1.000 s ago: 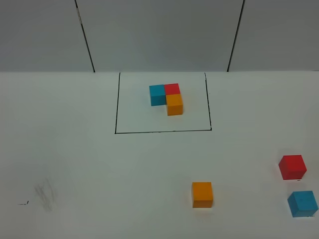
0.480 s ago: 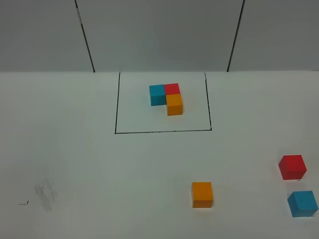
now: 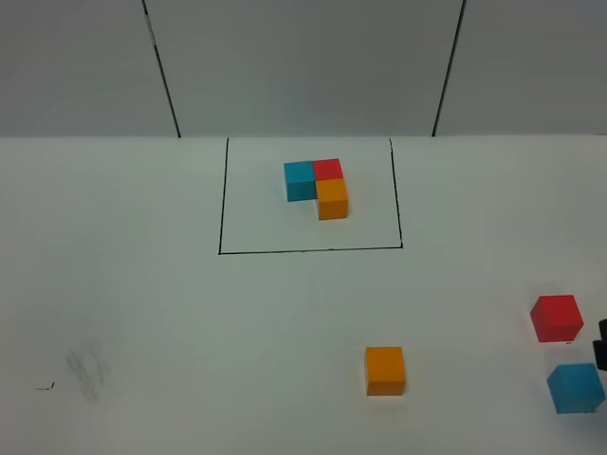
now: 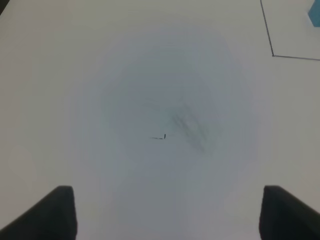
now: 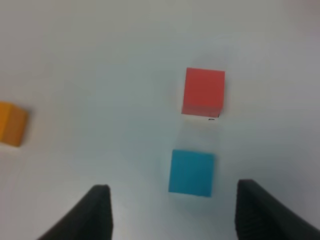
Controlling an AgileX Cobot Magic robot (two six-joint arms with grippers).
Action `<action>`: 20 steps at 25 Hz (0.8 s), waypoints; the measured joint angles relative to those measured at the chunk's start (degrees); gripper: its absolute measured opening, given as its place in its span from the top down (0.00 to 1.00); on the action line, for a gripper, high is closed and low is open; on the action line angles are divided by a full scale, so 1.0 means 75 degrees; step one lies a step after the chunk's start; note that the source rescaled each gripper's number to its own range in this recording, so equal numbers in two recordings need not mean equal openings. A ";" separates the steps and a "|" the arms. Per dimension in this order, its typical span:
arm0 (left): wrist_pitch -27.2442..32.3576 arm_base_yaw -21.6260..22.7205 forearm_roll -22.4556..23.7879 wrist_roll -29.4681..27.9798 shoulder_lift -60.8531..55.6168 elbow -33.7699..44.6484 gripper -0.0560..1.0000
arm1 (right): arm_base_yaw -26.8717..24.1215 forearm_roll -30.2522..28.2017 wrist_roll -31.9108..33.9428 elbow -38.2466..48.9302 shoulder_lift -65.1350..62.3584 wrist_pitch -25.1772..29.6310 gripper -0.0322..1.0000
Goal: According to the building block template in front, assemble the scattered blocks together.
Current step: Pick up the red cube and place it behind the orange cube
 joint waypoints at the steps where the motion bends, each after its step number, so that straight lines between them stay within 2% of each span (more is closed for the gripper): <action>1: 0.0000 0.0000 0.0000 0.0000 0.0000 0.0000 0.33 | 0.0000 0.0000 -0.0041 -0.0096 0.0264 -0.0015 0.80; 11: 0.0000 0.0000 0.0000 0.0000 0.0000 0.0000 0.33 | 0.0000 0.0000 -0.0337 -0.1209 0.1695 0.0038 0.80; 20: 0.0000 0.0000 0.0000 0.0000 0.0000 0.0000 0.33 | 0.0000 -0.0155 -0.0360 -0.3282 0.2860 0.1328 0.80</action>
